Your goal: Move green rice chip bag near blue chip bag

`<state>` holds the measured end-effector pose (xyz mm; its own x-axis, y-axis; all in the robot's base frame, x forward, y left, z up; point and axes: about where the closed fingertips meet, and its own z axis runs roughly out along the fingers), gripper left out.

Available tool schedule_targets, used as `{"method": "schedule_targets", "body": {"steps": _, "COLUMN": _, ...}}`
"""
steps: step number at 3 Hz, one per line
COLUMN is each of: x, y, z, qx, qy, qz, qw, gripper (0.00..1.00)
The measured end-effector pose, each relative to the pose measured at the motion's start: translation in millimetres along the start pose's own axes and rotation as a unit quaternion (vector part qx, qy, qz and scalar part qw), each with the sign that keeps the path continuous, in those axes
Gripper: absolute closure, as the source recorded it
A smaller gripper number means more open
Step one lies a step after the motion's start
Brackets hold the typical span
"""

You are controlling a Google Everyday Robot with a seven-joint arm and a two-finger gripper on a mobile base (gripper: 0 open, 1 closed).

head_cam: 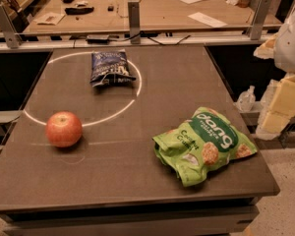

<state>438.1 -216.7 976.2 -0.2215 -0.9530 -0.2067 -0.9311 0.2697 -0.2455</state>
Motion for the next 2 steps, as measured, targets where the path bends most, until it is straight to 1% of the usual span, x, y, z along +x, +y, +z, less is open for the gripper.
{"method": "schedule_targets", "body": {"steps": 1, "x": 0.0, "y": 0.0, "z": 0.0, "qx": 0.0, "qy": 0.0, "qz": 0.0, "qw": 1.0, "gripper": 0.0}}
{"method": "schedule_targets", "body": {"steps": 2, "x": -2.3, "y": 0.2, "z": 0.7, "qx": -0.009, "qy": -0.009, "qz": -0.012, "qw": 0.9998, "gripper": 0.0}}
